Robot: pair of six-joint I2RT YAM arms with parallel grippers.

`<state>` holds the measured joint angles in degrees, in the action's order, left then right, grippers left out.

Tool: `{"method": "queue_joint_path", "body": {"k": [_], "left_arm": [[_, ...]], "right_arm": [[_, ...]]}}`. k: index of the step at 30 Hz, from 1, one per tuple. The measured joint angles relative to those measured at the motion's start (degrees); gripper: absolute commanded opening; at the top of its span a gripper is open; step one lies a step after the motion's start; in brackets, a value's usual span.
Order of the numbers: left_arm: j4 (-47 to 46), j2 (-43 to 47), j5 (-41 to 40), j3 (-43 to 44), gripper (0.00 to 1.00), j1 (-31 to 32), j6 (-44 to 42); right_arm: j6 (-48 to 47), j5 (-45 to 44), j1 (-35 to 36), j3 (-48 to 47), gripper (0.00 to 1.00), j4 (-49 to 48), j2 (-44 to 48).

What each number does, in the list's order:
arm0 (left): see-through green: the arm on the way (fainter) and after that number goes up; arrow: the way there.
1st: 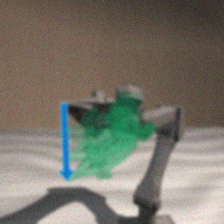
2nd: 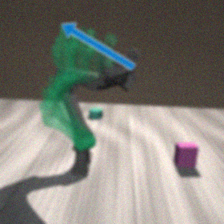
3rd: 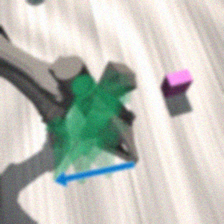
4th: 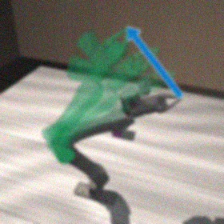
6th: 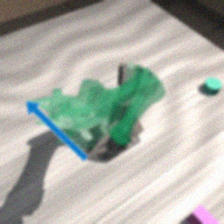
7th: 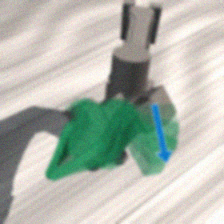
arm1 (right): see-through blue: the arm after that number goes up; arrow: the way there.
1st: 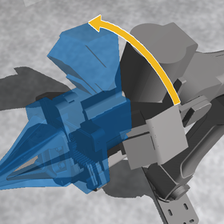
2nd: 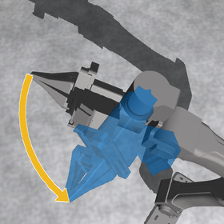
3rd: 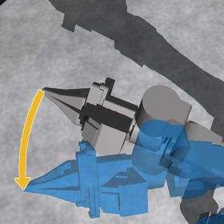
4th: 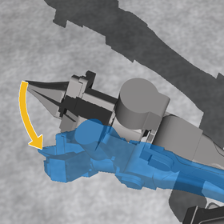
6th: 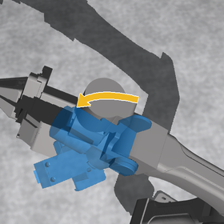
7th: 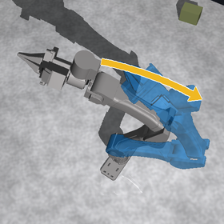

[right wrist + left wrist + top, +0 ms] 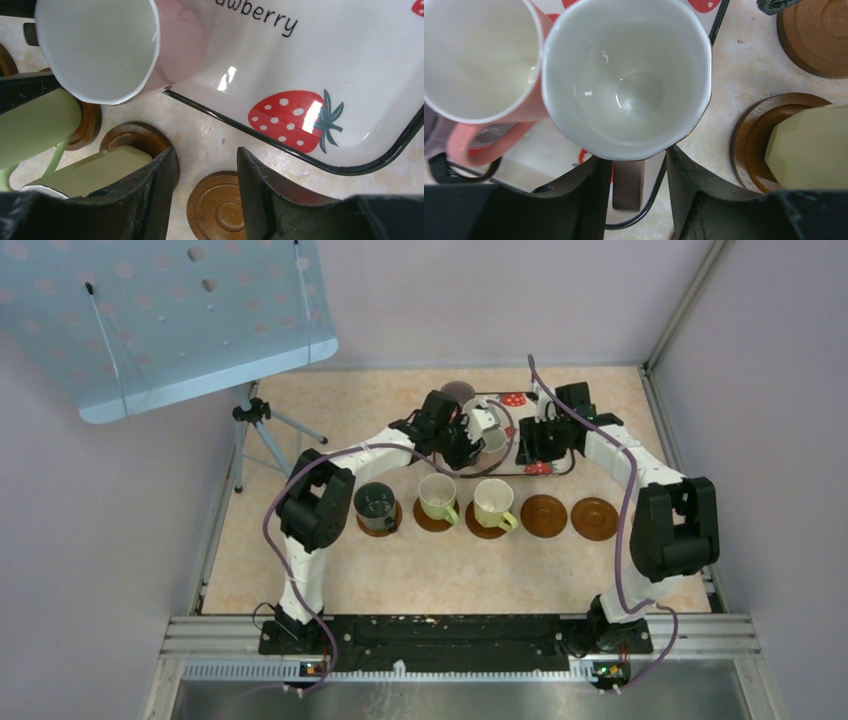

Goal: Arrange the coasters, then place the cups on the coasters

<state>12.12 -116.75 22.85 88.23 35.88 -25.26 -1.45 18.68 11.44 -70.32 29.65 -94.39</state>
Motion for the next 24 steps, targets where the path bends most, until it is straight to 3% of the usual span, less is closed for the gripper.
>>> {"method": "queue_joint_path", "body": {"k": [4,11,24], "left_arm": [[-0.7,-2.2,0.2,0.2,0.52,0.5,3.0],[-1.9,-5.0,1.0,2.3,0.66,1.6,8.0],[-3.4,-4.6,3.5,3.7,0.86,2.0,10.4]], "right_arm": [[0.2,-0.2,-1.5,1.0,0.47,0.3,0.0],[2.0,-0.1,-2.7,1.7,0.46,-0.3,0.0],[5.1,2.1,-2.7,4.5,0.41,-2.2,0.0]]}}
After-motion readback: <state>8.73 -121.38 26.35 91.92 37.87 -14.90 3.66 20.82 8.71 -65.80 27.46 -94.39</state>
